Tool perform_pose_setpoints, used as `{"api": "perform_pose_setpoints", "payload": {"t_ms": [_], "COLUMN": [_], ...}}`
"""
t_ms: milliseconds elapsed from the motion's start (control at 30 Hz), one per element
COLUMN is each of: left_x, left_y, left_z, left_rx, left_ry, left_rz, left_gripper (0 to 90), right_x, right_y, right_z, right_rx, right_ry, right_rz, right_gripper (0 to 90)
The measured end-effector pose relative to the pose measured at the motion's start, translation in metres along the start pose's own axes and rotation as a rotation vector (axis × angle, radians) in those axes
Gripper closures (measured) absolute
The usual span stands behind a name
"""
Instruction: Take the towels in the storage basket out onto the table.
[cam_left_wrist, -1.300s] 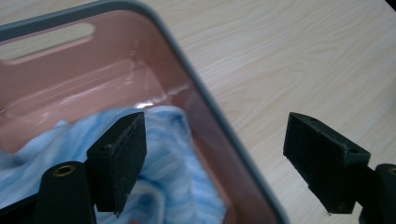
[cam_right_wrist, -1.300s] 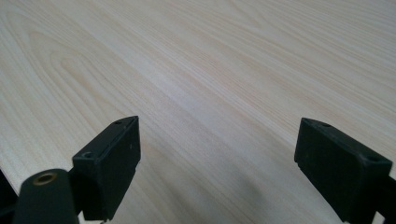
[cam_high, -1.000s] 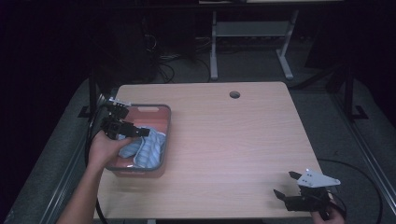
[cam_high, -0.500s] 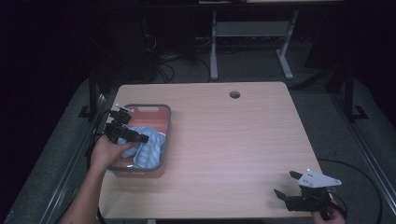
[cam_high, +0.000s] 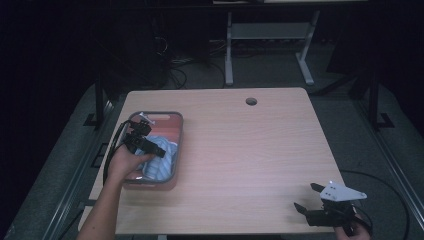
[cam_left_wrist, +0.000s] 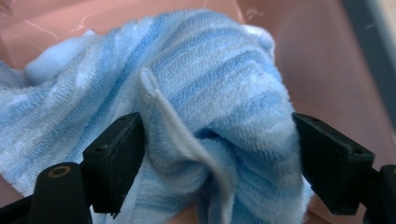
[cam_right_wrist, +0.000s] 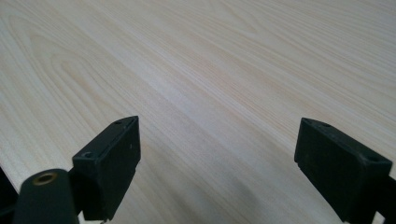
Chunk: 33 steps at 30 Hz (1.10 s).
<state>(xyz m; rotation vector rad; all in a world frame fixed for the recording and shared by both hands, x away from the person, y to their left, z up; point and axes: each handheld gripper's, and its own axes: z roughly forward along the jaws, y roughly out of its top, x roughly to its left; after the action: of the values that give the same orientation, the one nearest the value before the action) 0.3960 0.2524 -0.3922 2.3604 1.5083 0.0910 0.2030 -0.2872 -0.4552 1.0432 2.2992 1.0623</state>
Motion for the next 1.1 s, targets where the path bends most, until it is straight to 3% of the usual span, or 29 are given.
{"api": "perform_pose_setpoints", "payload": {"t_ms": [133,300,533,833,1000,1100], "left_x": [-0.001,-0.001,0.0,0.005,0.006,0.007], "left_y": [0.002,0.002,0.001,-0.004,-0.008,-0.01], "left_z": [0.012,0.016,0.015,0.01,0.004,-0.004], "left_rx": [0.074,0.092,0.098,0.052,0.02,-0.022], "left_ry": [0.015,0.015,0.016,-0.015,-0.027,-0.046], "left_rz": [0.0,0.006,-0.013,-0.051,-0.049,-0.054], "left_gripper": [22.3,29.9,50.3,59.6,61.9,62.0], "right_x": [0.0,-0.001,0.0,0.001,0.001,0.0], "right_y": [0.0,0.0,0.0,0.001,0.001,0.001], "right_z": [-0.001,-0.002,-0.001,0.0,0.0,-0.001], "right_rx": [-0.003,-0.005,-0.006,-0.007,-0.003,-0.007], "right_ry": [0.002,0.001,0.001,-0.002,-0.006,-0.011], "right_rz": [-0.003,-0.002,-0.002,0.001,0.006,0.008], "right_gripper": [13.8,13.8,13.9,13.8,13.9,13.8]}}
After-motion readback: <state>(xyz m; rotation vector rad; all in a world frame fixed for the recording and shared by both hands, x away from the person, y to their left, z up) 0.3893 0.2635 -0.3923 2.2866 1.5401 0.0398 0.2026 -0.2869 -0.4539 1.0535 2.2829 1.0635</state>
